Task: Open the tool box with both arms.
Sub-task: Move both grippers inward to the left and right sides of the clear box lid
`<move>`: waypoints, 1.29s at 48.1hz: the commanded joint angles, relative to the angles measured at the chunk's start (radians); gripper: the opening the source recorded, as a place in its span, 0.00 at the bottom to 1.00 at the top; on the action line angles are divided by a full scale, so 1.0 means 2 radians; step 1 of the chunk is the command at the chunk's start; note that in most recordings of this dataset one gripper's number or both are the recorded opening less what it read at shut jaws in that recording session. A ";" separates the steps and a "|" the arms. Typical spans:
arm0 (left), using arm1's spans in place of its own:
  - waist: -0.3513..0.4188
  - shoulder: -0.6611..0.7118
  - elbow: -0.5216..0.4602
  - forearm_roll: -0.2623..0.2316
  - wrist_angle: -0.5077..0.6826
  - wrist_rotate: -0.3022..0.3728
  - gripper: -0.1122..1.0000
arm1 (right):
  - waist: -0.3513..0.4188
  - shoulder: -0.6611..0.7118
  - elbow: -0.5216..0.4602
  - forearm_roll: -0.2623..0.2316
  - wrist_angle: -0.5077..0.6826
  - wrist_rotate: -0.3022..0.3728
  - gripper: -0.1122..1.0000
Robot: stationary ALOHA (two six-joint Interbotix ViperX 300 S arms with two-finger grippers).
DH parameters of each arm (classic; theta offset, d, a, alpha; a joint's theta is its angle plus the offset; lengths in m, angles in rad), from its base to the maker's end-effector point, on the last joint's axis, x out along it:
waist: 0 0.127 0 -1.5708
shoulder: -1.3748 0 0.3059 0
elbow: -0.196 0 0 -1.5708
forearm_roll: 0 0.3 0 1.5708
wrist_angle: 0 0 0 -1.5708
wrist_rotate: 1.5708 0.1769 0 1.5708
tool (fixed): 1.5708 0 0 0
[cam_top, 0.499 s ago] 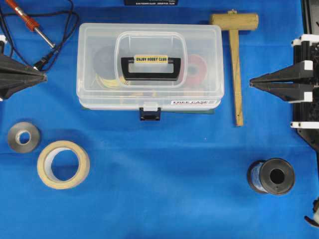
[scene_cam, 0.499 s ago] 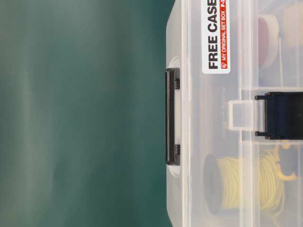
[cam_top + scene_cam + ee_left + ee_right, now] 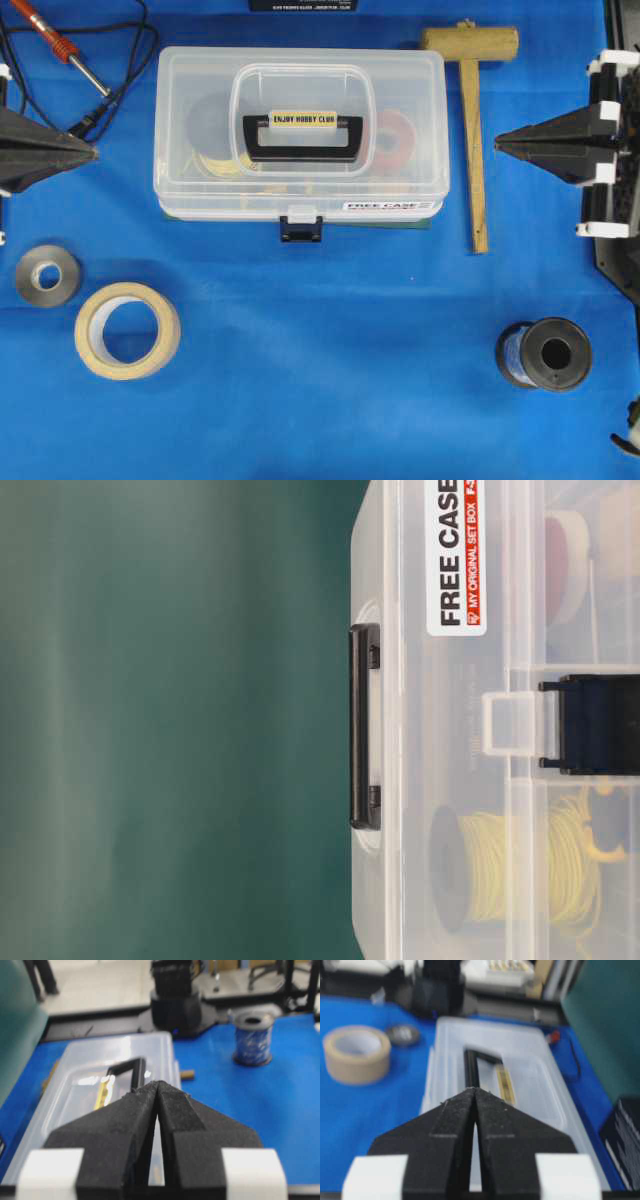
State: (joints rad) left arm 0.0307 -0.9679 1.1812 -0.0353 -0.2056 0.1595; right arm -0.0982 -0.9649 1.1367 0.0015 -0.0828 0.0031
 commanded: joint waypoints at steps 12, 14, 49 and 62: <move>0.037 0.008 -0.001 -0.003 0.043 -0.007 0.63 | -0.018 0.007 -0.015 0.005 0.091 0.002 0.52; 0.039 0.008 0.000 -0.003 0.054 -0.008 0.74 | -0.021 0.011 -0.015 0.006 0.112 0.002 0.63; 0.094 0.100 0.042 -0.003 0.071 -0.019 0.94 | -0.091 0.170 -0.023 0.005 0.140 0.001 0.86; 0.096 0.145 0.035 -0.003 0.049 -0.020 0.94 | -0.095 0.210 -0.036 0.004 0.124 0.000 0.86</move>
State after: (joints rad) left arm 0.2194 -0.6857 1.2763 -0.0383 -0.0859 0.1212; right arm -0.2853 -0.5538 1.0922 0.0107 0.1871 0.0046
